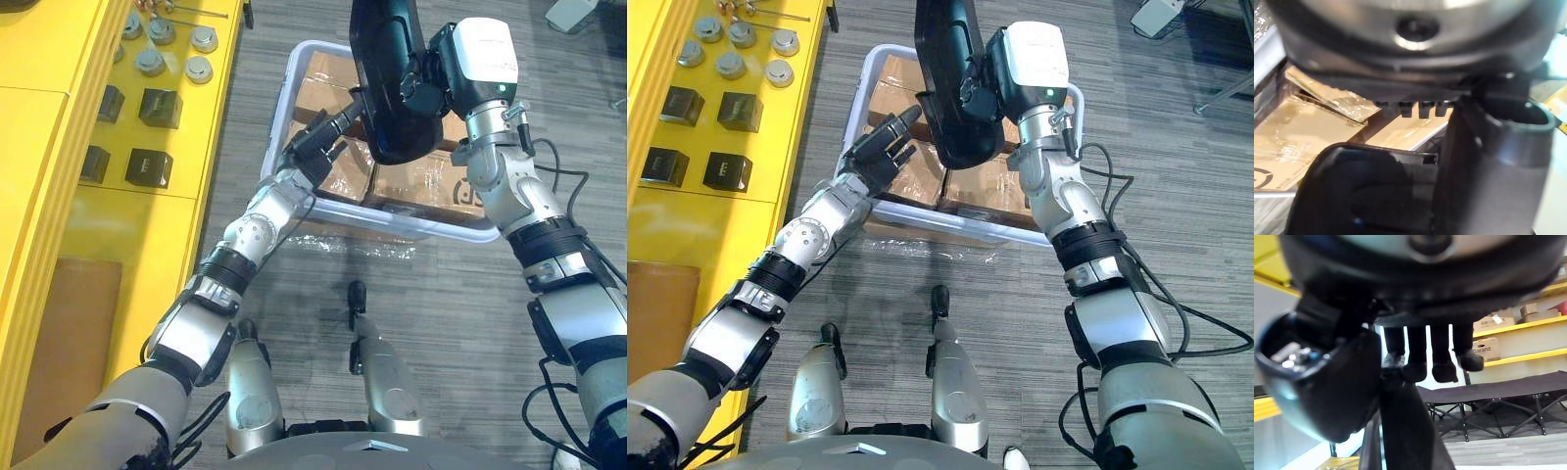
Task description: Walk over and take three plastic housings, then place them on the shelf
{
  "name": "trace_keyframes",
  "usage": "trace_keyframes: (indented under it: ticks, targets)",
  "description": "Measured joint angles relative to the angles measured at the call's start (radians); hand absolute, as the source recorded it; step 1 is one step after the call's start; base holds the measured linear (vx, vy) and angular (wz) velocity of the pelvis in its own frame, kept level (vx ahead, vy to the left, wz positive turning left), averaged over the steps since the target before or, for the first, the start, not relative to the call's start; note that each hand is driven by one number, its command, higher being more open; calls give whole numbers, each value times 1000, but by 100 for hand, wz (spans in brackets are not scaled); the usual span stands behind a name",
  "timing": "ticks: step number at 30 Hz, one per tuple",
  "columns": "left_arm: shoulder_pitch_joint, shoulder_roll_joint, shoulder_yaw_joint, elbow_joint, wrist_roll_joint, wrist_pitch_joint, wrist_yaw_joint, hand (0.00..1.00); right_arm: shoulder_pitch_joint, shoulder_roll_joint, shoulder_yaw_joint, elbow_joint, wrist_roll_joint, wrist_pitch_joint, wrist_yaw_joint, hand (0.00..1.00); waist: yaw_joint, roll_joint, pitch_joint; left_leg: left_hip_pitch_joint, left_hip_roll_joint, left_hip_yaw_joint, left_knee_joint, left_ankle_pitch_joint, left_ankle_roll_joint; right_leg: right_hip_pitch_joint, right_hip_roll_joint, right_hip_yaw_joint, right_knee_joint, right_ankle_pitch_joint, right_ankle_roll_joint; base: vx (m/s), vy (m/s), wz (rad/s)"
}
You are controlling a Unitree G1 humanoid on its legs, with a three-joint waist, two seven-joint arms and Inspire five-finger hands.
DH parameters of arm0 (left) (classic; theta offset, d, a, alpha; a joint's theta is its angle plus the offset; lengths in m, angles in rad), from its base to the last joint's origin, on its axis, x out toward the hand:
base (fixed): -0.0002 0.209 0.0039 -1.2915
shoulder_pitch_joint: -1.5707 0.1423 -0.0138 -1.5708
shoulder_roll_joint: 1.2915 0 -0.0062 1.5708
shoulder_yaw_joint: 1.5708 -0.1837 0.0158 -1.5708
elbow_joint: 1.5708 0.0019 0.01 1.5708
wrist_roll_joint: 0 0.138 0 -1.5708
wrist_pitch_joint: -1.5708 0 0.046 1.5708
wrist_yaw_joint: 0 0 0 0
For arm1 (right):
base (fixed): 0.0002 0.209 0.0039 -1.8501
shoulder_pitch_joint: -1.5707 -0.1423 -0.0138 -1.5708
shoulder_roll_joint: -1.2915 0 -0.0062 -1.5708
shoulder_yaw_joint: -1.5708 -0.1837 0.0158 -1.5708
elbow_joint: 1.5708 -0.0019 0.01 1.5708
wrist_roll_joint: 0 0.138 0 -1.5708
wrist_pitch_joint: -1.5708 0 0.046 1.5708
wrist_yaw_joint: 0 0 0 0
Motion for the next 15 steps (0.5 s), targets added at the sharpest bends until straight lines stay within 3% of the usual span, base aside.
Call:
trace_keyframes:
  ticks: [3, 8, 13, 14, 15]
  targets:
    - [-15, -11, 8, 1, 1, -50, 19, 100, 0, 27, 2, -43, 0, -9, -2, 0, -11, -6, 3, 8, 1, 9, 2, -4, 0, 3, 0, 9, 0, 1, 1, -26, 17, -8]
    - [-74, -30, 12, 79, 18, -101, 48, 100, 1, 64, 10, -162, -1, -55, -1, 0, -26, -38, 14, 10, 13, 25, 22, -19, -1, 3, 8, 25, -8, 6, 0, -41, 14, -11]
    - [-85, -65, -2, 119, 10, -137, 6, 100, 19, 68, 20, -267, 1, -94, -1, 0, -30, -50, 15, 9, 22, 33, 31, -30, -4, 4, 17, 36, -18, 12, 0, -8, 7, -7]
    - [-86, -66, -6, 119, 11, -139, -6, 0, 31, 69, 19, -282, 3, -99, -1, 0, -30, -51, 15, 10, 22, 34, 29, -30, -4, 4, 17, 36, -18, 12, 0, 0, 0, 0]
    - [-86, -67, -13, 119, 11, -139, -11, 0, 42, 69, 18, -300, 3, -104, -1, 0, -30, -52, 14, 13, 22, 37, 26, -30, -4, 4, 17, 37, -18, 12, 0, 2, 13, -9]
